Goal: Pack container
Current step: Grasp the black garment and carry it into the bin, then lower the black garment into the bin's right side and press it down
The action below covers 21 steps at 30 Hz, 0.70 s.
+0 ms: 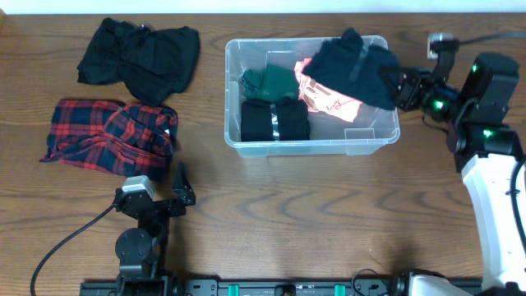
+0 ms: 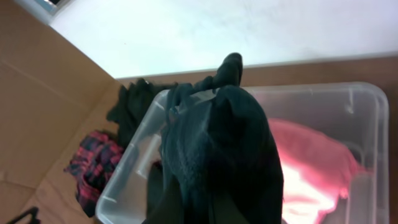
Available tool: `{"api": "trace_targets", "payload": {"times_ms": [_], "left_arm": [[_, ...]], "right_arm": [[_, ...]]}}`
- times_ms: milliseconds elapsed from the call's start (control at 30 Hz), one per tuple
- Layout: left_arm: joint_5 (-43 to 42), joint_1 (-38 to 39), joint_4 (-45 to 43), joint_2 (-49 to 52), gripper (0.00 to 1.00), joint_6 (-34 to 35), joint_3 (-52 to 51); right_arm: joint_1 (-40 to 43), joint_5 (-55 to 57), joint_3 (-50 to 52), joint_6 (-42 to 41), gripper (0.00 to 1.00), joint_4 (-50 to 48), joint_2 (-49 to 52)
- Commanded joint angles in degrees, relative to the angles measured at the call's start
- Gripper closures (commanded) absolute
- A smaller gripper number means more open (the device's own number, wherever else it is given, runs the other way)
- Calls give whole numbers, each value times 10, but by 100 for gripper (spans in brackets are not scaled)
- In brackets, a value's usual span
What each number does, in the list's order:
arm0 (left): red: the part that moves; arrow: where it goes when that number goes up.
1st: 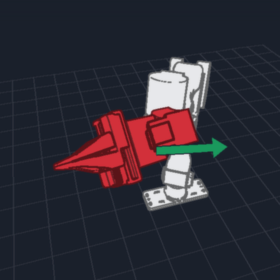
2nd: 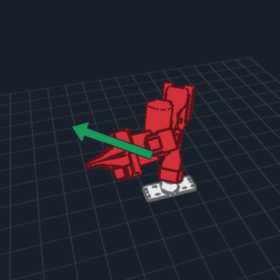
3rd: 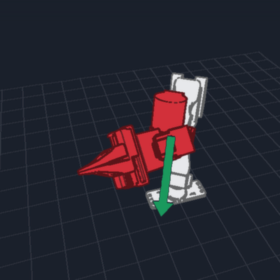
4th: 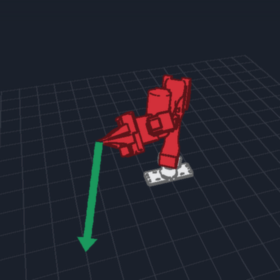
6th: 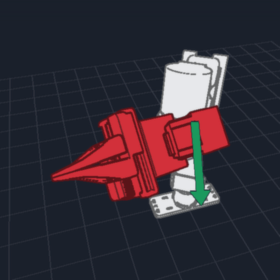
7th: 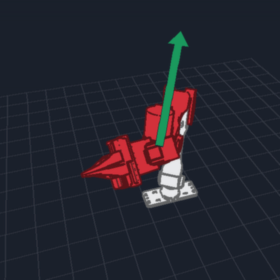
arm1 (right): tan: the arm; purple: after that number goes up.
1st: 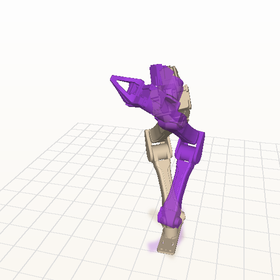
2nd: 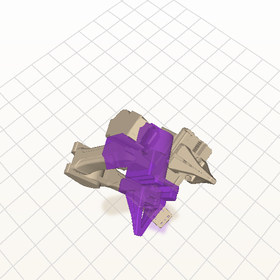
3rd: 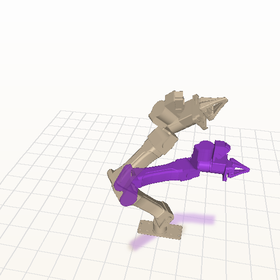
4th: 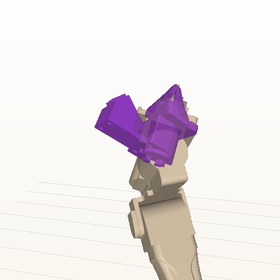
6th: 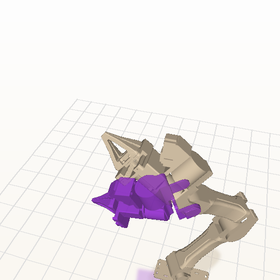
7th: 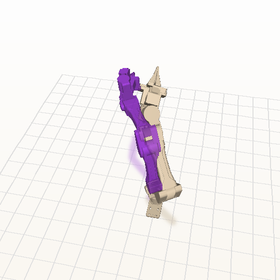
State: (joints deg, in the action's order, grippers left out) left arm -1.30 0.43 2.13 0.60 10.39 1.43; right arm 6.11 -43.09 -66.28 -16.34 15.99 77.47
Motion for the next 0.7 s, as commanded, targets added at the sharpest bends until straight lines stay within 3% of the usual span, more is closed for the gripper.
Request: {"api": "trace_targets", "payload": {"times_ms": [0, 333, 500, 667], "left_arm": [[10, -3, 20, -3, 2, -9, -12], [10, -3, 20, -3, 2, -9, -12], [10, -3, 20, -3, 2, -9, -12], [10, -3, 20, -3, 2, -9, -12]], "right_arm": [[-9, 9, -83, 18, 99, 38, 3], [-9, 4, -279, 177, 99, 421, 105], [-9, -9, -282, 246, 99, 497, 156], [-12, -24, -282, 291, 99, 511, 195]]}}
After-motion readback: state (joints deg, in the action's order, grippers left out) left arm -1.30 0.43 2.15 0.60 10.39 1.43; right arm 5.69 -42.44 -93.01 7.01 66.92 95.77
